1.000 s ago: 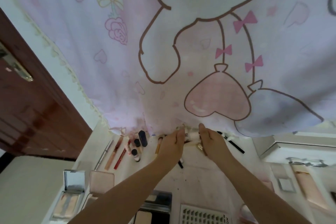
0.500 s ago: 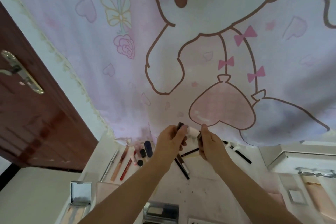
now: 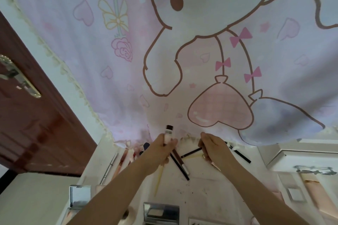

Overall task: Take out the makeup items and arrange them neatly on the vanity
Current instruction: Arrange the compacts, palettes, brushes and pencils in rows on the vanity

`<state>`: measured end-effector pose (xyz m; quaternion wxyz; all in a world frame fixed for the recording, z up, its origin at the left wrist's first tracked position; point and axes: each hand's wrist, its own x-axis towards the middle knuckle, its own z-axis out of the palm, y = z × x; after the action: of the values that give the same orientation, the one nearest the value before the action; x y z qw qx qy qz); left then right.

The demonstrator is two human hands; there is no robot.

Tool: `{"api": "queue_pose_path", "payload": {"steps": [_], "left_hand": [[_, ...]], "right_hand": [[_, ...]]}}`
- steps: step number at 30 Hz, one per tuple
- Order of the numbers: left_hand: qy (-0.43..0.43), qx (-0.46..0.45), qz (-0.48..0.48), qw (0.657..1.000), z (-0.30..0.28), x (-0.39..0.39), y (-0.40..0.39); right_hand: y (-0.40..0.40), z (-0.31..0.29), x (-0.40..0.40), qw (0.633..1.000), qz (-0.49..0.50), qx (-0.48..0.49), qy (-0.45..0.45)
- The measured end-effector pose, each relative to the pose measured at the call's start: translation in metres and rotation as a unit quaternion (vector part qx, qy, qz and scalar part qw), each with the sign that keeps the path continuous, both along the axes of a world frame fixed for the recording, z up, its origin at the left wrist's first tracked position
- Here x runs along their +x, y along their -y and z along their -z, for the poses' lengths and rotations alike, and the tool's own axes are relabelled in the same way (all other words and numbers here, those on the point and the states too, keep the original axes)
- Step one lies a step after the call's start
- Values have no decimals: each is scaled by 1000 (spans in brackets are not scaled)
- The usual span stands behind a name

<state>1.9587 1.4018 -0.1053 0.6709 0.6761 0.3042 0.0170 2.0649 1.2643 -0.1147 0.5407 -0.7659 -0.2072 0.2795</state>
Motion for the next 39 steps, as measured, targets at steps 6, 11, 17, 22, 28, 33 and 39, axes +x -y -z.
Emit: {"api": "queue_pose_path", "payload": {"steps": [6,11,17,22,28,33,39], "left_hand": [[-51,346,224,910,-9,-9,7],[-32,511,255,821,-21,-8,16],[9,366,315,876,-43,-13,17],[40,190,263,945,-46,-17,18],[-25,449,275,850,-40,-18,7],[-41,508,286,812,-41,-19,13],[-48,506,267,819,-41,-19,9]], "right_hand": [[-10,-13,-9,994,-53,-95,13],[-15,-24,-14,988,-63,-114,77],[-2,-32,-21,990,-73,0,121],[3,-42,-17,967,-126,47,218],[10,-45,-3,968,-220,33,118],[6,-42,-4,954,-235,-27,187],[5,-42,3,965,-239,26,107]]}}
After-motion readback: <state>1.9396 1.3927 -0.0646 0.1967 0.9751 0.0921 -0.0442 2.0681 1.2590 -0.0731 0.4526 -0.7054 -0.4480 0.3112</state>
